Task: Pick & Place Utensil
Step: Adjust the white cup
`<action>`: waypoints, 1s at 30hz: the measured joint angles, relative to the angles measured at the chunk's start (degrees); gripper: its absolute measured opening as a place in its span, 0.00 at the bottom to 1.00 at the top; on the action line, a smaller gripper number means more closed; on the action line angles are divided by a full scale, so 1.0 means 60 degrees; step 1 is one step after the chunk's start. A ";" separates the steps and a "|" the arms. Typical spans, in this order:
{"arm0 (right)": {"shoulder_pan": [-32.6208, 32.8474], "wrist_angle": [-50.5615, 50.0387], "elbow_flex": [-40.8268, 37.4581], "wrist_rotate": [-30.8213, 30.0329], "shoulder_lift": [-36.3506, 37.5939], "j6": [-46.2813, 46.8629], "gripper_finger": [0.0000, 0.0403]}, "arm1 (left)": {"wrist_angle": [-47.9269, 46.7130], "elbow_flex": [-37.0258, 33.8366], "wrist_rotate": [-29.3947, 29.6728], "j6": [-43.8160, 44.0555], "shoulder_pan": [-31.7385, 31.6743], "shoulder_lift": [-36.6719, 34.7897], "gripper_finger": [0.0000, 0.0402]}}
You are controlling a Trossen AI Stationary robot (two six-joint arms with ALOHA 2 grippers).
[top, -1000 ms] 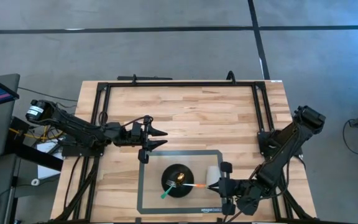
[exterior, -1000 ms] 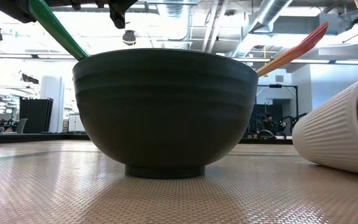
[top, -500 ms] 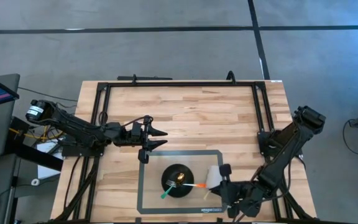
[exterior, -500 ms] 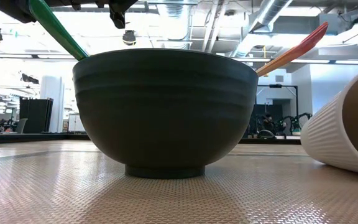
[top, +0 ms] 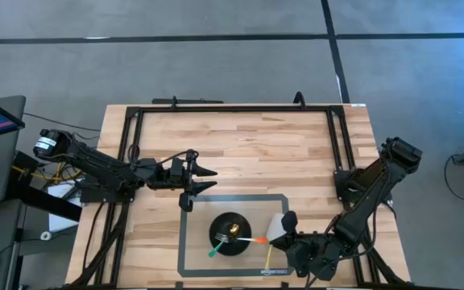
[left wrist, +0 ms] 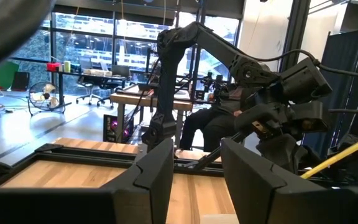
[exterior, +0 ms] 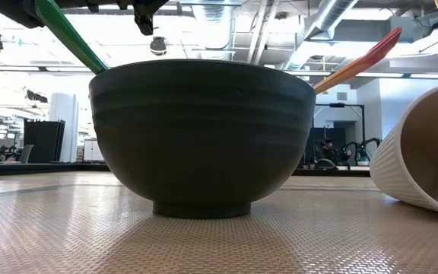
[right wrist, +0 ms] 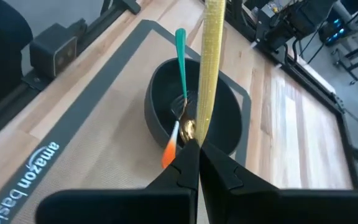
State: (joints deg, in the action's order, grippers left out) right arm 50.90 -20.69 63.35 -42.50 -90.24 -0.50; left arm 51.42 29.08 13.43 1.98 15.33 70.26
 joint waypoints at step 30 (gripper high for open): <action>0.0327 -0.3326 0.1555 0.0834 0.2078 0.5844 0.00 | -0.4154 0.4248 -0.2980 0.1158 0.0911 0.2666 0.25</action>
State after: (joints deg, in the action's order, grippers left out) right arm 52.86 -40.64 72.69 -37.50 -77.77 34.56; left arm 26.49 54.57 -4.45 8.93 20.80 86.25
